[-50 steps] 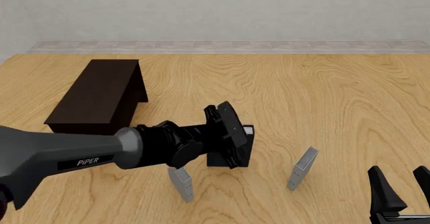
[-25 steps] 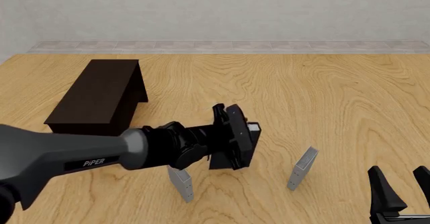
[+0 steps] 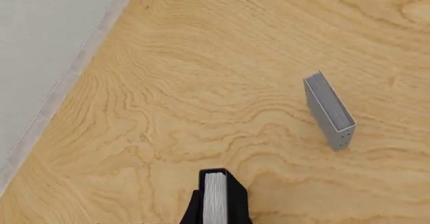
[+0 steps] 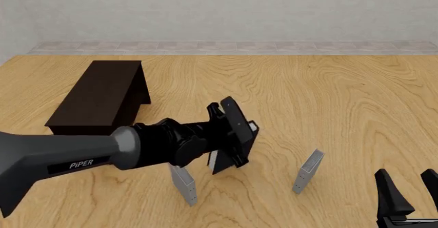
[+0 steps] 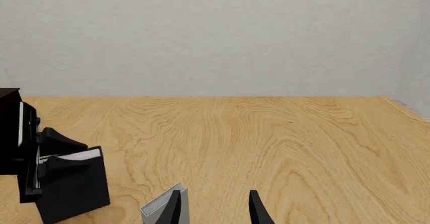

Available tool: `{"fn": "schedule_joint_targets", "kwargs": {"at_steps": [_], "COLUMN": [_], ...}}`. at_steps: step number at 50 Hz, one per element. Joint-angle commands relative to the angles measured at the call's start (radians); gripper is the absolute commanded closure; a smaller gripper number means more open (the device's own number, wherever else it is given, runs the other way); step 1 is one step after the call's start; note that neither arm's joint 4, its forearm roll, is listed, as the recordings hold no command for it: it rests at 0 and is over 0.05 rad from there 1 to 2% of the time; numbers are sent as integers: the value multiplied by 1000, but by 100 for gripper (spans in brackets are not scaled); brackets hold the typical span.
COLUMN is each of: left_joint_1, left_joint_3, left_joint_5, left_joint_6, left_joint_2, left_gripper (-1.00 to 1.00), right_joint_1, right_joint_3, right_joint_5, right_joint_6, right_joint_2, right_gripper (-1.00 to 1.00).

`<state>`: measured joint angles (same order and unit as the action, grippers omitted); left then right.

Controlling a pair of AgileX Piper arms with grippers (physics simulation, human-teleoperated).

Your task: Pick up the book in the middle and place it on the cabinet shelf.

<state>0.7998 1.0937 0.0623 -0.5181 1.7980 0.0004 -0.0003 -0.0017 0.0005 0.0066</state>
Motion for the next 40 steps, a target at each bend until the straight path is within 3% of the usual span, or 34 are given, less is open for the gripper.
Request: {"fn": "schedule_joint_targets", "kwargs": {"at_steps": [1,40], "left_joint_1": [-39,-114], "left_joint_3": [27,38], "left_joint_5": [-17,-69], "left_joint_6": [-58,-192], "left_joint_2": [-45,-271], "left_gripper": [100,100], "right_joint_1": [0,0], "right_joint_3": [0,0], "right_joint_5": [0,0], "right_joint_6": [0,0], "right_joint_2": [0,0], "right_gripper": [-100,-100]}}
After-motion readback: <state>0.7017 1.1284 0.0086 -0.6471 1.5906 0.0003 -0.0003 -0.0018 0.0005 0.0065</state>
